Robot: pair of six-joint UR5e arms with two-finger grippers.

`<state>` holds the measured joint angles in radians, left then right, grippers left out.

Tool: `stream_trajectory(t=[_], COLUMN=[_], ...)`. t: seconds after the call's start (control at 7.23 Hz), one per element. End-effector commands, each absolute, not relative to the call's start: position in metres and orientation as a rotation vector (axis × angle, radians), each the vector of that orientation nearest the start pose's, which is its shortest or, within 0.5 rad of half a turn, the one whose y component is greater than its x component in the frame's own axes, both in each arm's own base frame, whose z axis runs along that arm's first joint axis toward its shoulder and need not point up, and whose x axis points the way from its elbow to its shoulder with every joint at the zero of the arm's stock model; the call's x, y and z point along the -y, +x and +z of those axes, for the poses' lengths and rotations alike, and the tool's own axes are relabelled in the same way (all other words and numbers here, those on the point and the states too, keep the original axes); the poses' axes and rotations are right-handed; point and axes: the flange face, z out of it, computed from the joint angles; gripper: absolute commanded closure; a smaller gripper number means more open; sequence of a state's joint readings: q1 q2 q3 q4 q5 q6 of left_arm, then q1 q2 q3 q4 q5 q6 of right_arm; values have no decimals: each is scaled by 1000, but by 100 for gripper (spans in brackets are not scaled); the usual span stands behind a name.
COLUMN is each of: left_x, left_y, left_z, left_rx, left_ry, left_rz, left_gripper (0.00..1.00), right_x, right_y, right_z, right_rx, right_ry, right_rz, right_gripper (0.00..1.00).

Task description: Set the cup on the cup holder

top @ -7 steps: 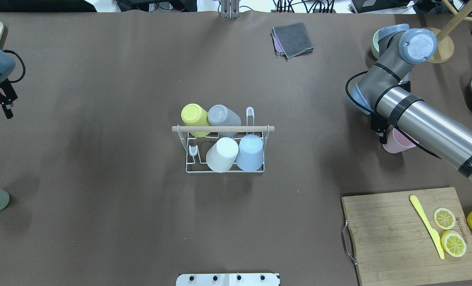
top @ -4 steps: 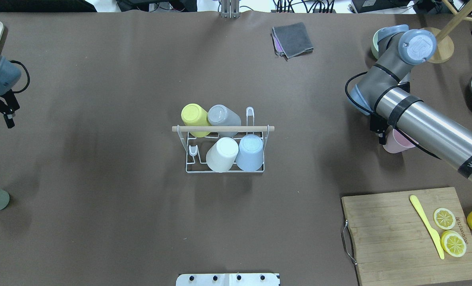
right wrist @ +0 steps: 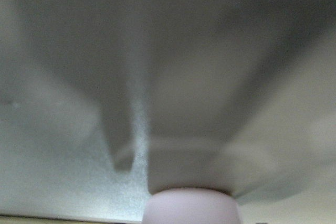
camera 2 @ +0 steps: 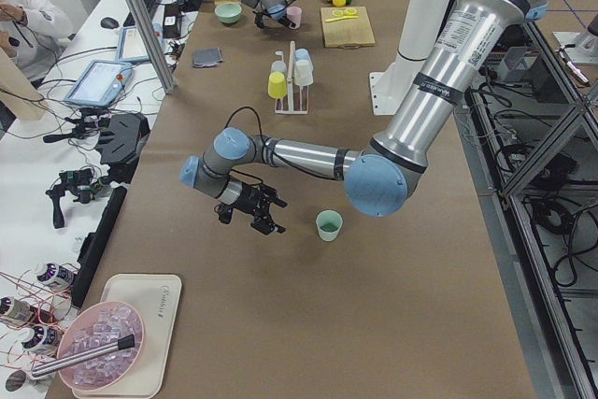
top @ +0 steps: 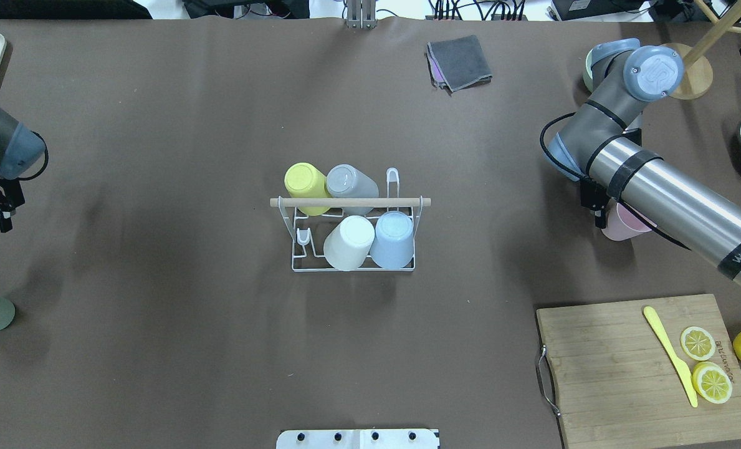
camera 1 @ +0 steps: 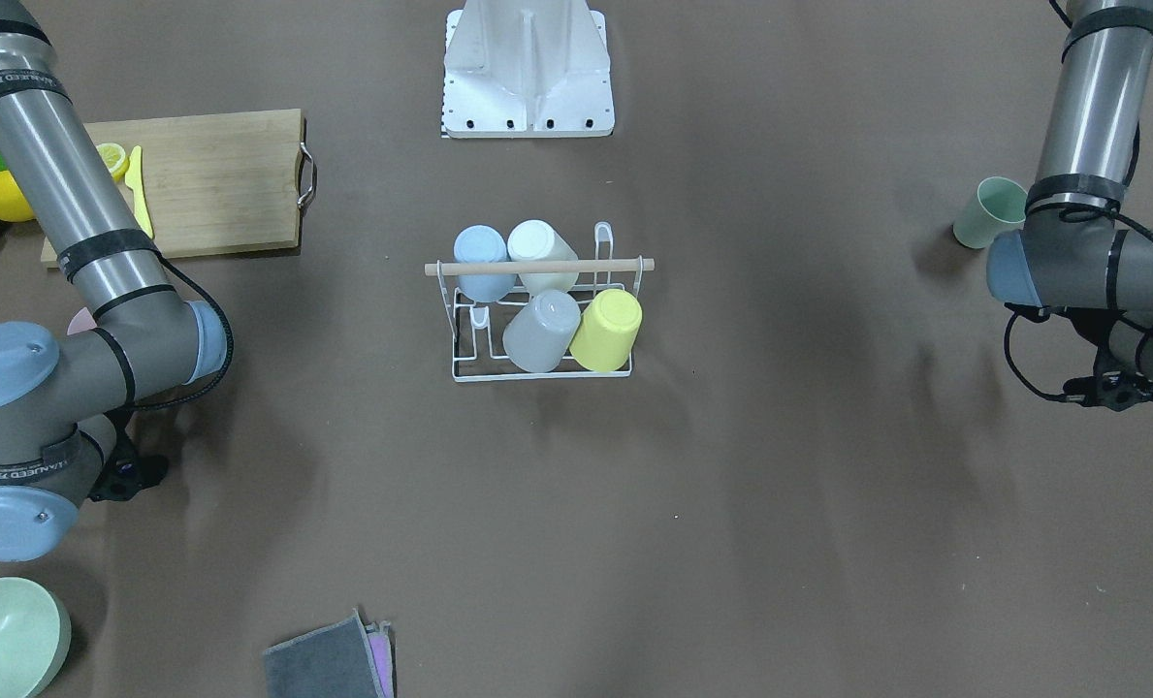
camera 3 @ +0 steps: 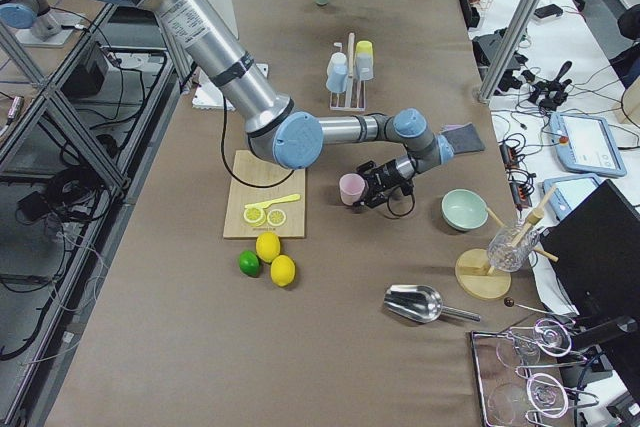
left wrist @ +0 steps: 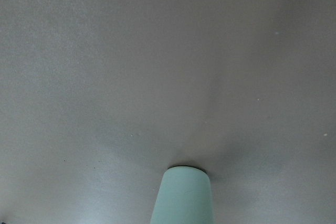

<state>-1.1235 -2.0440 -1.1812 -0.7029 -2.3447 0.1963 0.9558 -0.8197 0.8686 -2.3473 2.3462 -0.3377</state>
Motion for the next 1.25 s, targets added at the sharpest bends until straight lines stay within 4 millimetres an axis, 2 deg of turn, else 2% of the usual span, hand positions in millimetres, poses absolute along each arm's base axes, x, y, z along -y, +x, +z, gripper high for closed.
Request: stream_trajectory(t=[0.0, 0.14, 0.28, 0.55, 0.69, 0.83, 0.97, 1.11], left_x=[559, 555, 550, 544, 543, 544, 544, 543], left_y=[219, 221, 219, 215, 215, 217, 219, 218], left_z=[642, 648, 655, 661, 661, 661, 661, 665], left_rx=[-629, -648, -660, -676, -677, -697, -716, -715], left_ry=[-856, -862, -865, -869, -875, -875, -875, -885], left_rz=[299, 318, 338, 376, 371, 360, 348, 341], left_gripper=[3, 3, 3, 3, 3, 3, 3, 3], right_x=[616, 615, 614, 614, 620, 626, 633, 639], right_y=[-357, -356, -356, -353, -345, -335, -325, -317], right_z=[571, 571, 571, 563, 558, 552, 543, 531], right_rx=[646, 642, 640, 638, 645, 650, 660, 675], right_ry=[-791, -799, -803, -807, -798, -794, -777, -753], right_rz=[-591, -587, -587, -584, -575, -558, -548, -541], right_gripper=[29, 42, 51, 60, 73, 91, 100, 100])
